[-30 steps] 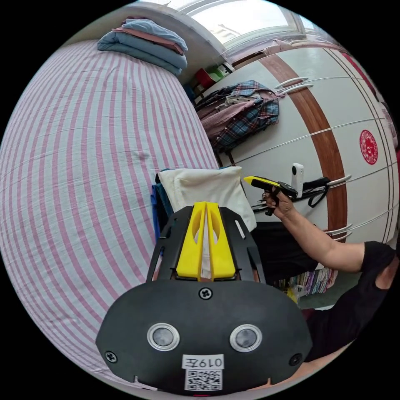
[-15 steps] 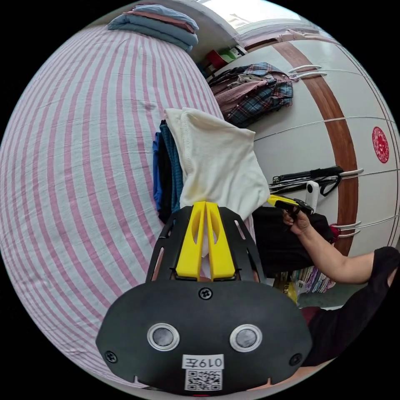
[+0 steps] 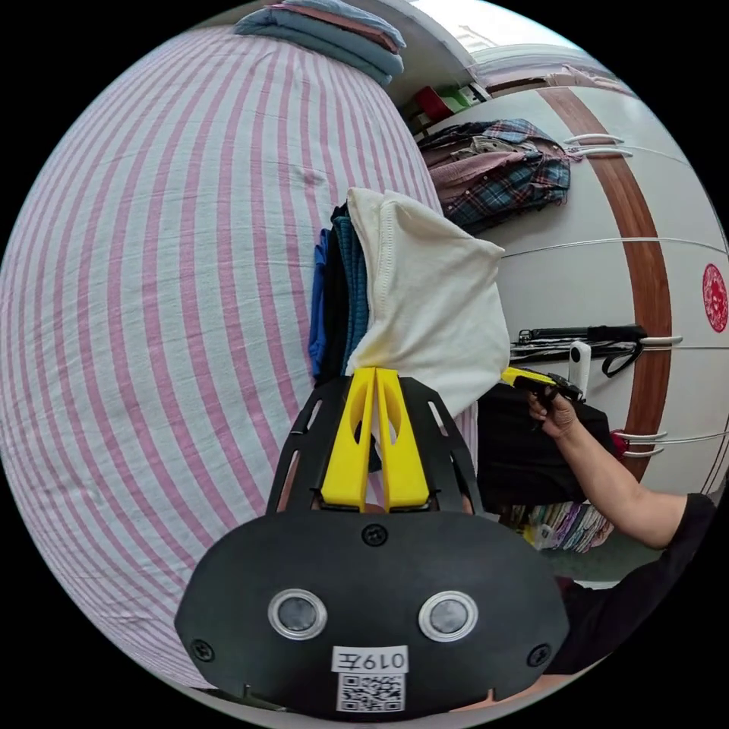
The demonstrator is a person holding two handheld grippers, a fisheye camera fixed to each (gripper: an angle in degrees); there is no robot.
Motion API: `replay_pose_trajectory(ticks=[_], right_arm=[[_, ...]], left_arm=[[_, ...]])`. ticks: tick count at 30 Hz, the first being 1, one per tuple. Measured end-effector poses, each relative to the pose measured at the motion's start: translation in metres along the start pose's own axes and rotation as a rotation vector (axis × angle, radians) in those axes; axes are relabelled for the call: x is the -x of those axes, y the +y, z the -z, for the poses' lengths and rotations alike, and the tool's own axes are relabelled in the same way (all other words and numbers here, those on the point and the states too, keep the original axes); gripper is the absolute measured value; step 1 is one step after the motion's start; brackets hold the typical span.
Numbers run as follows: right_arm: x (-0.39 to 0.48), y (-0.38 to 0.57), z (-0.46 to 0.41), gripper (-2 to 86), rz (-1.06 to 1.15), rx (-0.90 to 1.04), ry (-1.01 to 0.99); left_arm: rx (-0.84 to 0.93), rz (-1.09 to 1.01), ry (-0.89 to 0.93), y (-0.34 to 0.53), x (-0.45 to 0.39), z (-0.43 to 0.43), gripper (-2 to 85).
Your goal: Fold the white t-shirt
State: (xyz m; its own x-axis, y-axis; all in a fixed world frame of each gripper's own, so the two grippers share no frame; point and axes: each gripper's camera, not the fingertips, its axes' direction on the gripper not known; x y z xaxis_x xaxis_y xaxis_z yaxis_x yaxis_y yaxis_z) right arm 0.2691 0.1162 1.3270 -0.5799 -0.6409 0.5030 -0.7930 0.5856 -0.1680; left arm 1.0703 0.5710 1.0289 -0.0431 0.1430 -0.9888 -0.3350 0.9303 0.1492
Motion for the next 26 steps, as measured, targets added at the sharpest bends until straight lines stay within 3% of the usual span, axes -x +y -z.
replay_pose_trajectory(ticks=[5, 11, 21, 26], right_arm=[[0.025, -0.014, -0.015, 5.6, 0.024, 0.087, 0.129], [0.067, 0.033, 0.004, 0.5, -0.018, -0.049, 0.069], [0.294, 0.173, 0.030, -0.8, 0.213, -0.340, 0.236], [0.357, 0.208, 0.007, -0.7, 0.023, -0.358, 0.469]], left_arm=[[-0.002, -0.078, -0.136, 0.018, 0.002, -0.012, 0.7], [-0.064, 0.048, -0.114, 0.095, 0.035, -0.011, 0.7], [-0.053, -0.158, -0.203, 0.314, -0.031, -0.049, 0.8], [-0.011, -0.279, -0.388, 0.386, -0.047, -0.089, 0.6]])
